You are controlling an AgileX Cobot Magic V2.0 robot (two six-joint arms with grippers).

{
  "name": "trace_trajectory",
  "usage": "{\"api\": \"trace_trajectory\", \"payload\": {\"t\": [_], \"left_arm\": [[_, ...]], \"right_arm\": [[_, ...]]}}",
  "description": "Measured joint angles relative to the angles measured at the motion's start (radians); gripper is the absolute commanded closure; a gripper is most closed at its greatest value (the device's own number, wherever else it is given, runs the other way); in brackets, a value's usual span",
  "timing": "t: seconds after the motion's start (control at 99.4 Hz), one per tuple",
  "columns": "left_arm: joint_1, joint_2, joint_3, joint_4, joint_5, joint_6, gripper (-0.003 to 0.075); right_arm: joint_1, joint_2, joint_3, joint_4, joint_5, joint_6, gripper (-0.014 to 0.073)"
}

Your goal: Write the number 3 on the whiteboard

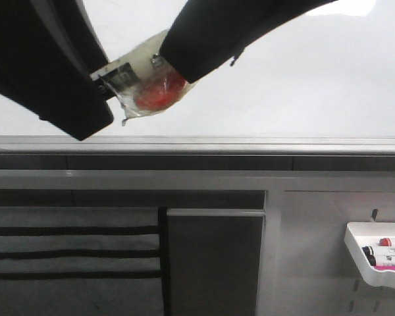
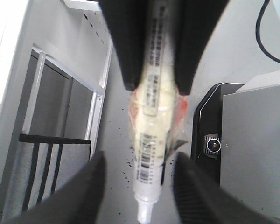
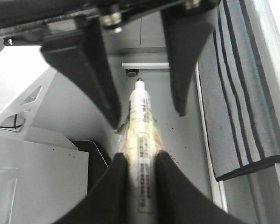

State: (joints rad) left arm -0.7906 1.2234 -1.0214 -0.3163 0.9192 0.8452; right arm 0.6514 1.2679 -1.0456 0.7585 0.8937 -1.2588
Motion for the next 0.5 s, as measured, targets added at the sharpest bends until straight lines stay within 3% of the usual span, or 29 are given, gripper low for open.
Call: {"api": "trace_trajectory", "payload": {"t": [0.181, 0.382, 0.503], "left_arm": [[0.047, -0.064, 0.000, 0.002, -0.002, -0.031, 0.0239], [0.174, -0.203, 0.021, -0.002, -0.042, -0.114, 0.0239], [0.246, -0.297, 0.100, -0.032, -0.106, -0.143, 0.0240]], "right_arm": [[-0.032, -0.075, 0.000, -0.036, -0.002, 0.048, 0.0596], [-0.155, -0.204, 0.006, -0.202, 0.006, 0.283, 0.0596], [-0.245, -0.279, 0.055, -0.236, 0.000, 0.427, 0.0596]]}}
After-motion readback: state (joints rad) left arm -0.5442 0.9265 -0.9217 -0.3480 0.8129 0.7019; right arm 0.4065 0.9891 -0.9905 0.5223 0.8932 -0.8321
